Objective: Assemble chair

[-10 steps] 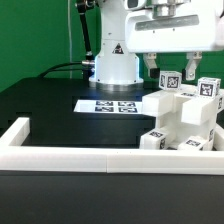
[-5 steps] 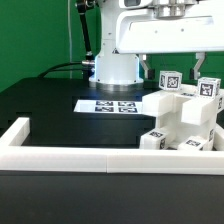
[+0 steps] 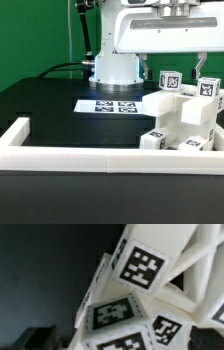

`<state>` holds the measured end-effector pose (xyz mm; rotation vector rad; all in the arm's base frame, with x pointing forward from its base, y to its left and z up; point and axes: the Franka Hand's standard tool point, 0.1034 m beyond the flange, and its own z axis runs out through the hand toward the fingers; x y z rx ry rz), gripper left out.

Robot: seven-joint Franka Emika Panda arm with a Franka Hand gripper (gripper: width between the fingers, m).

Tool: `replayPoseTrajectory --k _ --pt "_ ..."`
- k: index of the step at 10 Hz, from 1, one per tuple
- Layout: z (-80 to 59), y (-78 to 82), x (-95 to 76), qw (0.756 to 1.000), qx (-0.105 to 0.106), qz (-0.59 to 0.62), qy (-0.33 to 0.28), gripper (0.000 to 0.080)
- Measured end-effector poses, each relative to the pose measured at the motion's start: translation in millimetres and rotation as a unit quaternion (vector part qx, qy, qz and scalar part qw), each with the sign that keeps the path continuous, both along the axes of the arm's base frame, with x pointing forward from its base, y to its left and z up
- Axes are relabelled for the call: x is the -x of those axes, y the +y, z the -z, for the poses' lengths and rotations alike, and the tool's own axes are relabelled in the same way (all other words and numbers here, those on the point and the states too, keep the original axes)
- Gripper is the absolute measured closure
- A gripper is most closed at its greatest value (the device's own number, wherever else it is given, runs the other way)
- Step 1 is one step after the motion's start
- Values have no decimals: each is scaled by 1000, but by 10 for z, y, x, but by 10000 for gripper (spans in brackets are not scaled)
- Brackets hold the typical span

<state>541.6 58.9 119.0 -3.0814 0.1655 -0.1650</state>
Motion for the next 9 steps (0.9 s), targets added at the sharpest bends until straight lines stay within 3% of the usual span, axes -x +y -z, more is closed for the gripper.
replayPoseTrajectory --k 1,2,3,6,9 --pt "1 0 0 1000 0 3 0 435" --pt "1 0 0 1000 0 3 0 435" --pt "1 0 0 1000 -1 5 0 514" --pt "3 1 -3 999 -7 41 1 514" --pt "4 -6 -8 977 -28 210 8 514"
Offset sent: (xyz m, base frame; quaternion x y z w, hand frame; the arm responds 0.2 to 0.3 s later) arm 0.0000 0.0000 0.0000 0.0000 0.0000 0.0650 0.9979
